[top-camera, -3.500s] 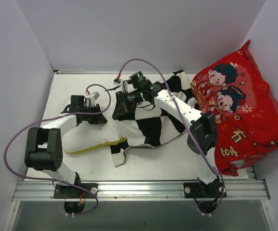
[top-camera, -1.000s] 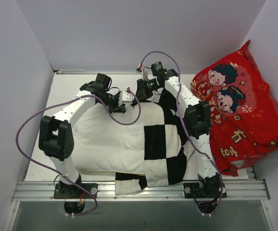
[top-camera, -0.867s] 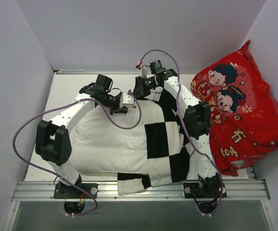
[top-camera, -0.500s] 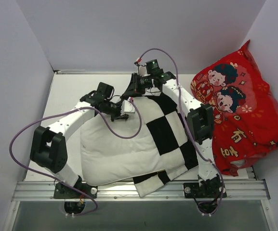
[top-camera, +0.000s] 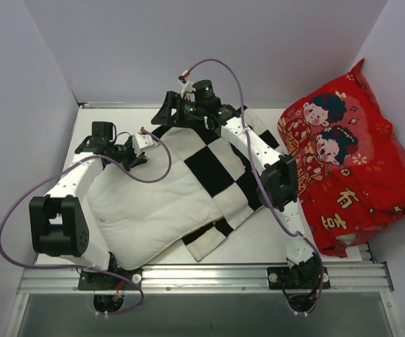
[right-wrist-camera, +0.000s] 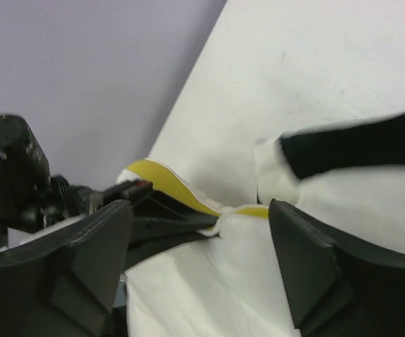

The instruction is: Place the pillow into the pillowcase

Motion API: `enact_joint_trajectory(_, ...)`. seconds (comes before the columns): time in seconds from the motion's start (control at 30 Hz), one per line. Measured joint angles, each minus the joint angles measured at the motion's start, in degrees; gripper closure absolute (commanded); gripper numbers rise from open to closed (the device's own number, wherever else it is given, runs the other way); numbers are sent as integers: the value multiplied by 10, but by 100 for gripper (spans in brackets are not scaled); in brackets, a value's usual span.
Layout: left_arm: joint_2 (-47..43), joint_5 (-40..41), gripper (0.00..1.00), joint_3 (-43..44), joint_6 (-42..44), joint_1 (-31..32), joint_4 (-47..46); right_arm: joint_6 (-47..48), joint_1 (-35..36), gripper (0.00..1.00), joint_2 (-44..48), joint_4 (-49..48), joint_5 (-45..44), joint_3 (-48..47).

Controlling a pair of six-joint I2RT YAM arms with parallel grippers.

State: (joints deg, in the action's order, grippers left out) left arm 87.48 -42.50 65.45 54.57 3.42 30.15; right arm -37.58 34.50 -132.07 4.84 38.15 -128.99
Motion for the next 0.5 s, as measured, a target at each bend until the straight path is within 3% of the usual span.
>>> enact_joint_trajectory(0.1, 42, 11, 99, 2, 16, -28, 3, 18, -2, 20, -8, 5, -1, 3)
enact_joint_trajectory(0.13, 66, 21, 87, 7, 17, -31, 5, 26, -8, 23, -8, 9, -1, 3)
enact_joint_trajectory(0.3, 148, 45, 48, 66, -57, -31, 12, 111, -83, 36, 37, 58, -4, 55)
enact_joint_trajectory(0.33, 150, 46, 25, 72, -80, -32, 10, 133, -100, 39, 60, 76, -6, 85)
enact_joint_trajectory(0.5, 68, 50, 11, 45, -130, -22, 20, 239, -158, 44, 221, 173, -27, 305)
